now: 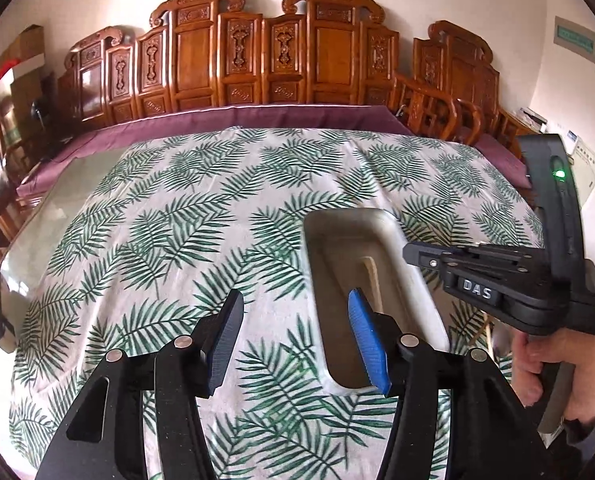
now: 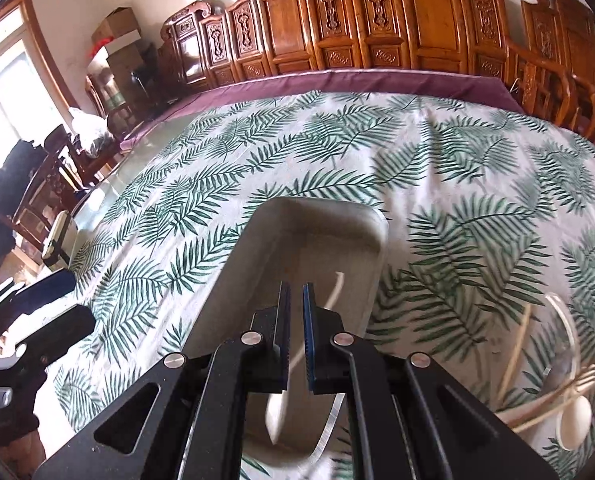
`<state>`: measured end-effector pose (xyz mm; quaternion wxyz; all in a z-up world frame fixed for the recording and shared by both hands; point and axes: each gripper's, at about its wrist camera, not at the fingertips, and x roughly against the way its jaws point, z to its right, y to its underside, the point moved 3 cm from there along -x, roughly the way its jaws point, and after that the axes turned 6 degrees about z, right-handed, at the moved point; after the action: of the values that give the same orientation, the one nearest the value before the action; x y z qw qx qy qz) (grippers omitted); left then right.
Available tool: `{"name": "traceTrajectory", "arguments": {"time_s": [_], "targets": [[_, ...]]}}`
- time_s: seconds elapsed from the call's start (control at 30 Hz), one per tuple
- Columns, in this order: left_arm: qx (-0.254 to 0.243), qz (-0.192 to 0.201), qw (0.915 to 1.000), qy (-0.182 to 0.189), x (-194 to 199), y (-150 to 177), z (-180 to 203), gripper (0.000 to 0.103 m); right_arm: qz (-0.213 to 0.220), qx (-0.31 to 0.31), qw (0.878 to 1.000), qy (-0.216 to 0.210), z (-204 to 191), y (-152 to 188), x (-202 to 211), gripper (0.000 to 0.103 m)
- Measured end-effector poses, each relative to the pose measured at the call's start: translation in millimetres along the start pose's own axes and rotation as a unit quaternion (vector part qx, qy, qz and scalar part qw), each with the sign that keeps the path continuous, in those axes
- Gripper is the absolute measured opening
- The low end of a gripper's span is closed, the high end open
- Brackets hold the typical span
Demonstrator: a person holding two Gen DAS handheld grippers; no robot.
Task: Organize utensils
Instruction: 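Move both tools back over the utensil pile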
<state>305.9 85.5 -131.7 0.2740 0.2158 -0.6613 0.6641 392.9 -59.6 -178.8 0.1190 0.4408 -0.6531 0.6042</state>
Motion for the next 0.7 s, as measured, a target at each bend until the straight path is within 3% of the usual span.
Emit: {"name": "traceTrajectory", "arguments": {"time_s": [0.17,0.43,0.7], "targets": [[-0.013,0.001,0.9998,0.017,3.4,1.7,24.9,0.053,0.018,0.031,0.999,0.033,29.5,19.5,44.6,0.008],[-0.044,-0.002,0.9978,0.049,3.9,9.1,80.9,0.053,0.027,0.024,0.995,0.092,104.8,59.0,106.1,0.008],[-0.050,-0.005,0.9953,0.083,-0.1,19.2,126.0,0.053,0.016,-0.024,0.990,0.135,176.7,89.0,125.1,0.027]]}}
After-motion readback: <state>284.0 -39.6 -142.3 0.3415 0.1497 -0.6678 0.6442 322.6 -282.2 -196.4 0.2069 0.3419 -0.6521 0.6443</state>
